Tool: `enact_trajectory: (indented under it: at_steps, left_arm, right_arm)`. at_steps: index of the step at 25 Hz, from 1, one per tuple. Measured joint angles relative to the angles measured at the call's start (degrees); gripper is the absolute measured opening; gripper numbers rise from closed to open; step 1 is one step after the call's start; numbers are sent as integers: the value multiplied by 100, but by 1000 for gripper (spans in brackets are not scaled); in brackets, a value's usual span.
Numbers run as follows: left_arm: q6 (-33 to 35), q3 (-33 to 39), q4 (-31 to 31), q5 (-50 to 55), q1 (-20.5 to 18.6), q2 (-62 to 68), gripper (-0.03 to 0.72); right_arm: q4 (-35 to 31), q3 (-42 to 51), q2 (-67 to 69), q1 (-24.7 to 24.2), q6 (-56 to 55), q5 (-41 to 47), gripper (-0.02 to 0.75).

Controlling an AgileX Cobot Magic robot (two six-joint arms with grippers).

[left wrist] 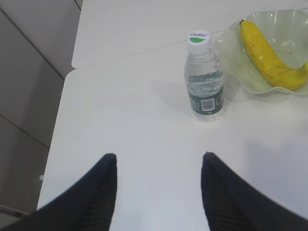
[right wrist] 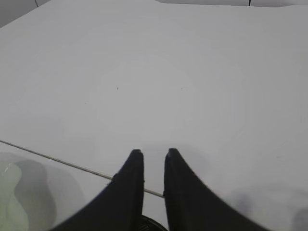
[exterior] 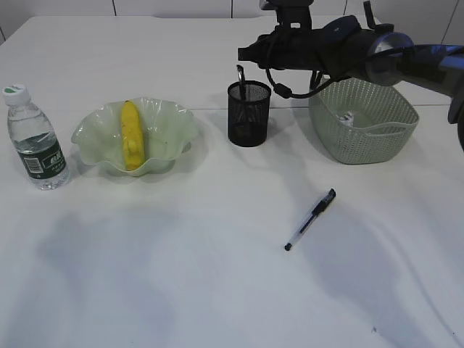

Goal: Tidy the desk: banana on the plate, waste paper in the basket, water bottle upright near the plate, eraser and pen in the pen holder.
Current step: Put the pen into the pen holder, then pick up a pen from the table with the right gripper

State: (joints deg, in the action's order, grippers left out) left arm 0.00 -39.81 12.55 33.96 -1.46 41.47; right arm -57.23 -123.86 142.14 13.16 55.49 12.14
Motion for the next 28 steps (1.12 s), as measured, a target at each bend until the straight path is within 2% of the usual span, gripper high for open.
enact_trajectory:
  at_steps: [11, 21, 24, 28]
  left_arm:
    - [0, 0, 96, 0, 0, 0, 395]
    - [0, 0, 99, 9, 0, 0, 395]
    - [0, 0, 99, 9, 0, 0, 395]
    - [0, 0, 99, 9, 0, 0, 395]
  right_arm:
    - [-169, 0, -75, 0, 0, 168, 128]
    - [-65, 0, -654, 0, -13, 551, 137]
    - [415, 0, -792, -8, -403, 725, 139]
    - [1613, 0, -998, -36, -1422, 1086, 144]
